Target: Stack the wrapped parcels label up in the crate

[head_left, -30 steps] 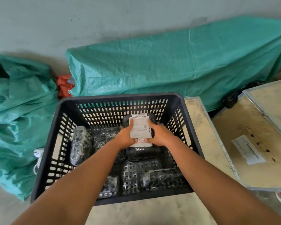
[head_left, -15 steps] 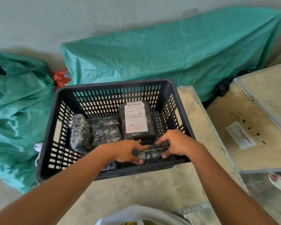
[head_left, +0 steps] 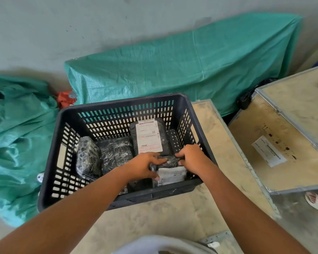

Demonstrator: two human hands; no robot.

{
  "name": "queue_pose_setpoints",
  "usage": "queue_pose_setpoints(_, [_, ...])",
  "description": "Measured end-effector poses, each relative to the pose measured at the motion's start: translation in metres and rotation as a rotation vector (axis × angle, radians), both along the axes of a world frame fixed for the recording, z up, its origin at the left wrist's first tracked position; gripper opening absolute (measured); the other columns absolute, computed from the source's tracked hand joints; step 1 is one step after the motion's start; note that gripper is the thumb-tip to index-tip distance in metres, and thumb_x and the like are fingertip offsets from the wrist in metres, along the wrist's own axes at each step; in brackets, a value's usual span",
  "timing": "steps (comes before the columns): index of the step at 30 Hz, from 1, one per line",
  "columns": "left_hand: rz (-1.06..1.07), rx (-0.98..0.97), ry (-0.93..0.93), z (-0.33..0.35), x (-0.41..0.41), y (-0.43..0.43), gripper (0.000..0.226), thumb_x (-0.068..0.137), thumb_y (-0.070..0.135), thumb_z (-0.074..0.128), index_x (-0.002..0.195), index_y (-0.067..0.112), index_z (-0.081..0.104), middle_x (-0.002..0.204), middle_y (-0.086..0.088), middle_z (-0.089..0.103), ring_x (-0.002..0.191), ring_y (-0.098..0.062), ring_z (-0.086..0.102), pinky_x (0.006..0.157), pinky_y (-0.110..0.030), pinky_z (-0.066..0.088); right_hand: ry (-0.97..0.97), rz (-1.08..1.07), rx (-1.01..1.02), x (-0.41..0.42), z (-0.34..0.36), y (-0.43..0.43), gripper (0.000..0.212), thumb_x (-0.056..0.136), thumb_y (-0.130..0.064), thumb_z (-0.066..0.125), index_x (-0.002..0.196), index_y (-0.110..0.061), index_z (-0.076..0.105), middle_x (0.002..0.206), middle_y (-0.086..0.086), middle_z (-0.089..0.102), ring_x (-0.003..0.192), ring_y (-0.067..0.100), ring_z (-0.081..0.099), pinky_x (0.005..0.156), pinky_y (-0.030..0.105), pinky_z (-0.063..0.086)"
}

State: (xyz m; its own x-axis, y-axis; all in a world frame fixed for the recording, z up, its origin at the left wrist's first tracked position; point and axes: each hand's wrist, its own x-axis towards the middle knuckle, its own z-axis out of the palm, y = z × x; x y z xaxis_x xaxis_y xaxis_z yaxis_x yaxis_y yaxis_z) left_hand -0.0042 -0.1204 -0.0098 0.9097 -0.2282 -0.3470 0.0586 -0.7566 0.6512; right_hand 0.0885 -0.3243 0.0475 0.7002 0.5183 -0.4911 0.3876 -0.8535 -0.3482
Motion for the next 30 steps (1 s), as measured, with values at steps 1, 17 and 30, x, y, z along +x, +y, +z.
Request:
queue_pose_setpoints(1, [-0.001, -0.008, -0.045, -0.002, 0.002, -0.002, 0.069, 0.076, 0.026, 0.087, 0.140, 0.026, 0.060, 0.137, -0.002, 0.061, 0.125, -0.020, 0.053, 0.108, -0.033, 0.040, 0.018, -0.010, -0.009, 0.000, 0.001, 0.000, 0.040, 0.099, -0.011, 0.064, 0.139, -0.010, 0.064, 0.137, 0.011, 0.065, 0.122, 0.028, 0.062, 0.103, 0.029, 0.046])
queue_pose_setpoints(17, [0.377, -0.364, -0.150, 0.093, -0.020, 0.045, 0.045, 0.073, 0.049, 0.084, 0.116, 0.049, 0.072, 0.114, 0.021, 0.073, 0.092, -0.008, 0.072, 0.085, -0.032, 0.060, -0.020, -0.124, 0.892, -0.010, 0.012, -0.016, 0.037, 0.084, -0.018, 0.084, 0.113, -0.039, 0.078, 0.155, -0.009, 0.049, 0.140, 0.004, 0.046, 0.108, 0.025, 0.045])
queue_pose_setpoints(30, [0.534, -0.676, -0.448, 0.201, -0.010, 0.061, 0.039, 0.078, 0.023, 0.081, 0.117, 0.028, 0.077, 0.120, 0.002, 0.074, 0.111, -0.018, 0.070, 0.090, -0.035, 0.058, 0.116, -0.110, 1.162, -0.014, 0.087, 0.010, 0.066, 0.064, -0.045, 0.091, 0.125, -0.051, 0.069, 0.137, -0.022, 0.063, 0.138, 0.000, 0.048, 0.117, 0.032, 0.037])
